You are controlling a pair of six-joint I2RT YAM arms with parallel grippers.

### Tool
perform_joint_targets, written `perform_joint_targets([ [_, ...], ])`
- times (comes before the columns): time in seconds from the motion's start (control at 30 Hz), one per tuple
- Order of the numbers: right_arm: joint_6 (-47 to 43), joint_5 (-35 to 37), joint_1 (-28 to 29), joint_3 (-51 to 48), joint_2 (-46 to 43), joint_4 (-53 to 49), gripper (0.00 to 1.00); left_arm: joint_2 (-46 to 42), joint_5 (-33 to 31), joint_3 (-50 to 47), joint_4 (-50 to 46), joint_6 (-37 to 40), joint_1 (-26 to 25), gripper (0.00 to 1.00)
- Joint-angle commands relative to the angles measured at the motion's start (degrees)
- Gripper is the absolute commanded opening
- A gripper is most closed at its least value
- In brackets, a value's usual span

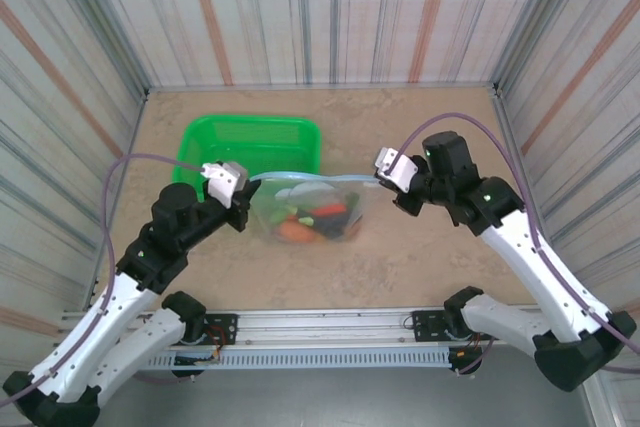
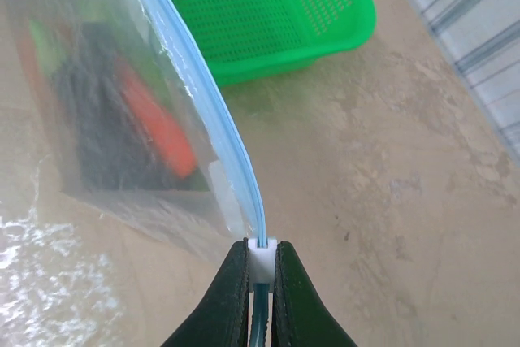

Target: Place the food in the zip-top bag and seal the zipper

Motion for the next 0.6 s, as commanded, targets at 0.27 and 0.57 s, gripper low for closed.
perform_joint_targets([
  [0.27, 11.6, 3.7, 2.3, 1.1, -13.5, -13.1, 0.00, 4.5, 6.2, 4.3, -2.1, 0.3, -17.1, 0.00],
  [0.57, 15.4, 13.8, -3.3, -6.7, -10.9, -0.1, 0.00, 34.8, -0.2, 18.9, 3.1, -1.8, -13.6, 0.00],
])
